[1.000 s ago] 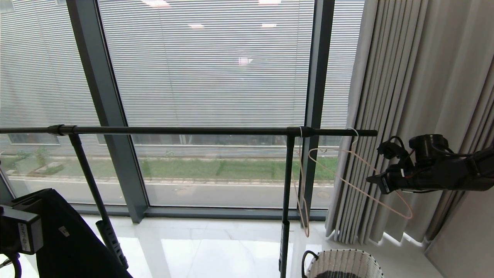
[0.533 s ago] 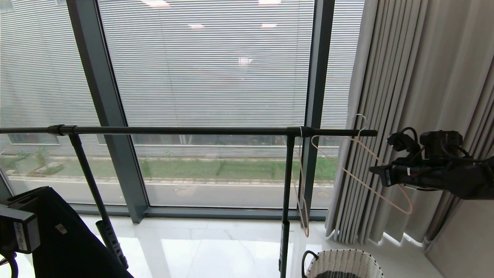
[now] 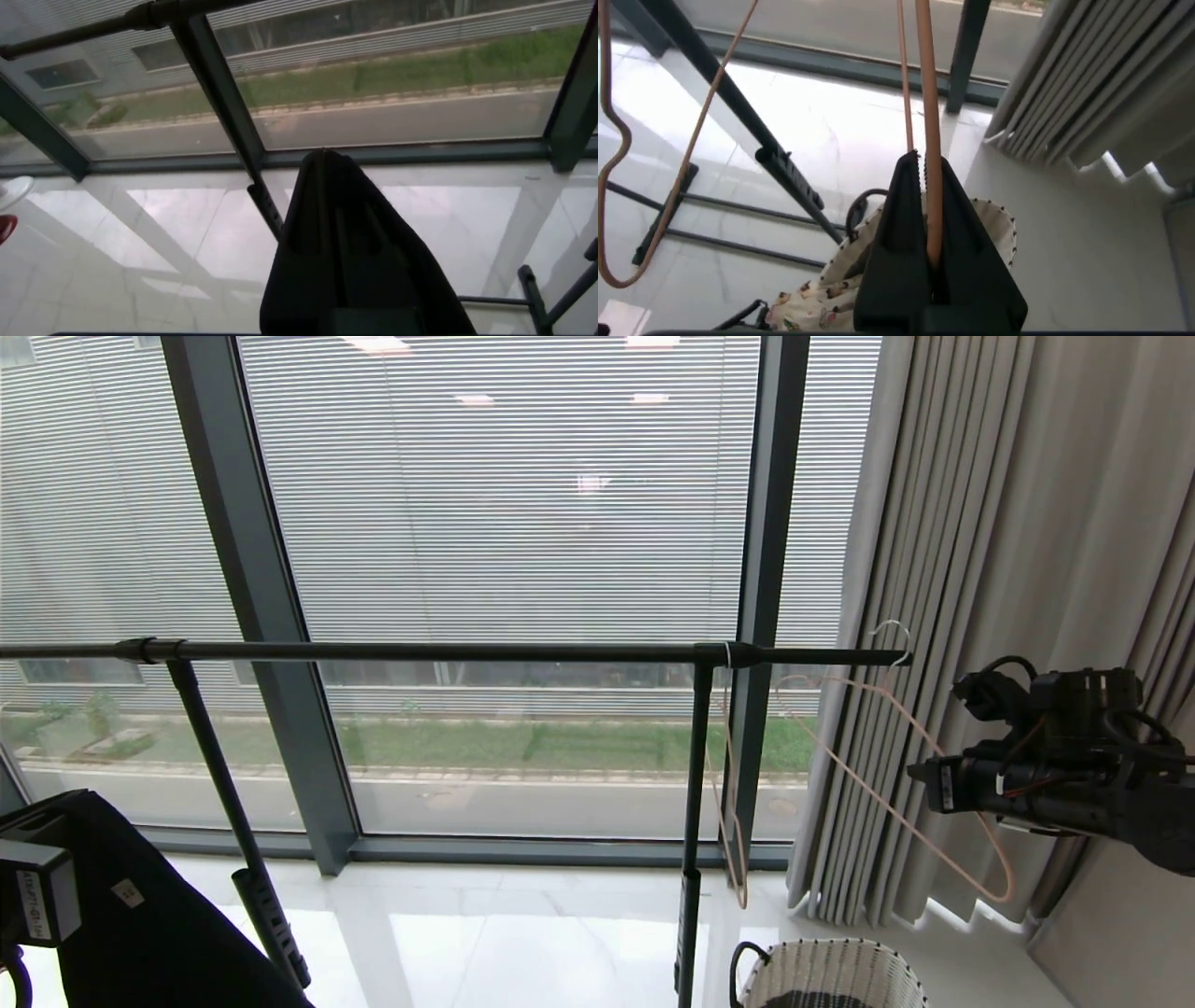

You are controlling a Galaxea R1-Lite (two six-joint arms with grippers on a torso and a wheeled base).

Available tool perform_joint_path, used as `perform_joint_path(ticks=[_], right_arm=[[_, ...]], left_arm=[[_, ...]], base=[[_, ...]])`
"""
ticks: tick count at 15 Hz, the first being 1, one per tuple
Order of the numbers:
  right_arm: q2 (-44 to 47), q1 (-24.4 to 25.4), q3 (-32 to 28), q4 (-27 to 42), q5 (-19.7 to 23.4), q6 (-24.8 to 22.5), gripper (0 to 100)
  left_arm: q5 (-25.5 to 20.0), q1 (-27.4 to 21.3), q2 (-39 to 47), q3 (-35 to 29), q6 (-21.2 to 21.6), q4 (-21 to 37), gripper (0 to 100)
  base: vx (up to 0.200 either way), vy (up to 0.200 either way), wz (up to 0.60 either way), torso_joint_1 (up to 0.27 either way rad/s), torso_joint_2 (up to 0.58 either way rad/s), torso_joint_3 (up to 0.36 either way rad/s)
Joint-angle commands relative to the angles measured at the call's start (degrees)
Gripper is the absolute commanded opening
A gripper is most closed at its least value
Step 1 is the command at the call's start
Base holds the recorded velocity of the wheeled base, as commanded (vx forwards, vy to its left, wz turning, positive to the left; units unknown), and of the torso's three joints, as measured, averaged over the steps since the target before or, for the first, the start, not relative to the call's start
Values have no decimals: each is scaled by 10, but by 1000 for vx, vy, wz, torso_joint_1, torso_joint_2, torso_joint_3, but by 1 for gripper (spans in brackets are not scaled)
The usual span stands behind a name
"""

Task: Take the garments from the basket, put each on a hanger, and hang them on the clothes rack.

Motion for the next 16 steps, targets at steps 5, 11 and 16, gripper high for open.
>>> perform_joint_path(ticks=[5,11,16], right_arm=[[-113,29,89,-1,-88,21,0],[-256,91,224,25,-166,19,0],[-342,120,205,149,-214,18,0]], left_arm=[[10,17,1,0,1,0,0],[6,8,2,11,7,0,0],[6,-72,35,18,14,-3,0]], base=[[0,0,0,0,0,0],[0,0,0,0,0,0],[0,0,0,0,0,0]])
